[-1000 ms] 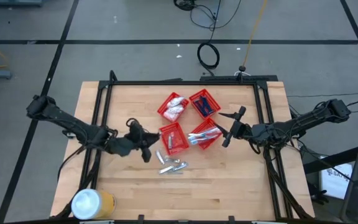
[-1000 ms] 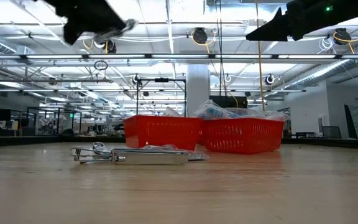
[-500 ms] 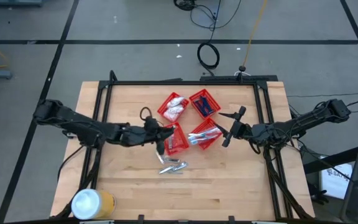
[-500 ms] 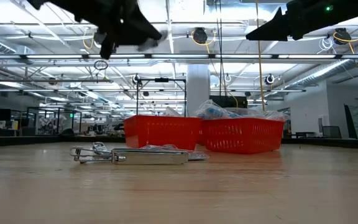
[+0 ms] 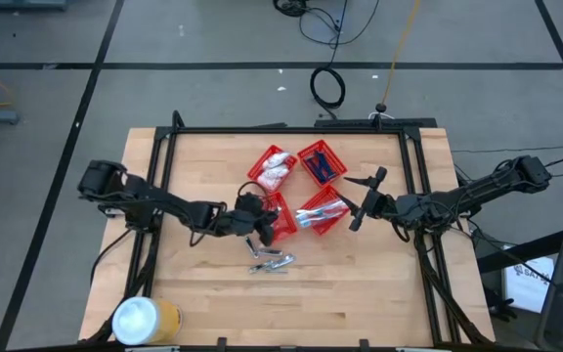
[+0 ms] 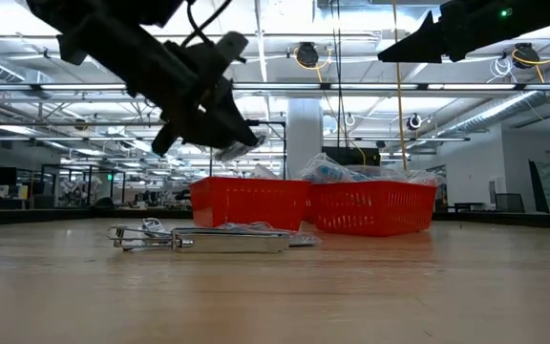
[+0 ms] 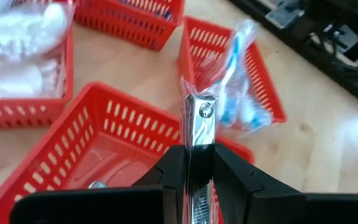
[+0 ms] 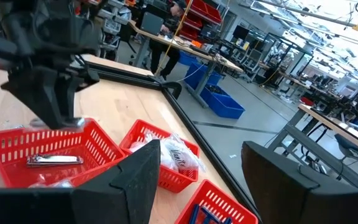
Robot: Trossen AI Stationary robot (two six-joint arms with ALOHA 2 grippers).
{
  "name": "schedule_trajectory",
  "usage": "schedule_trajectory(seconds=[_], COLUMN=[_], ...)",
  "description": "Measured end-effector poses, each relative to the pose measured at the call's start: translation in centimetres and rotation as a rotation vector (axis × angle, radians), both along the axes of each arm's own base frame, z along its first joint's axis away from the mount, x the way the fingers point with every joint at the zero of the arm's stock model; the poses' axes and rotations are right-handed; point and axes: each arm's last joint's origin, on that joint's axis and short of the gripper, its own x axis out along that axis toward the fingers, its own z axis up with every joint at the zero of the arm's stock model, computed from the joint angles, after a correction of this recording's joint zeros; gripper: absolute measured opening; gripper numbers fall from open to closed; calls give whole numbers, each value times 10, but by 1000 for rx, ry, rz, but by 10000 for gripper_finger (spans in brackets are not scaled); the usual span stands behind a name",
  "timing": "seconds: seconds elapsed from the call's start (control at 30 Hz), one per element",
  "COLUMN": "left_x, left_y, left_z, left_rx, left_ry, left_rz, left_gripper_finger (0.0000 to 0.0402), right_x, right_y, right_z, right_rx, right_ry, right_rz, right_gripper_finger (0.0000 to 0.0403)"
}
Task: Pick & Place Travel size toiletries
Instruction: Put the silver nail cutter into the bottom left red bin
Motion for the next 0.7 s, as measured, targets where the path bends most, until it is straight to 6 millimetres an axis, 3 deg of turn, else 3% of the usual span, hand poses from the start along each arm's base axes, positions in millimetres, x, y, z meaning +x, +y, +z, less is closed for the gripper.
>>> schedule_trajectory(seconds=[0.33, 0.7], left_x=[2, 2], left_y=[2, 2], left_z=[-7, -7], left_rx=[-19, -17], left_ry=[16, 22], left_rz=[14, 14], left_gripper_finger=[40, 60], right_x=[0, 0], right_y=[0, 0], right_z=[0, 0], right_rx=[1, 1], right_ry=[-1, -1], right_rz=[0, 0], right_gripper_finger=[212, 212])
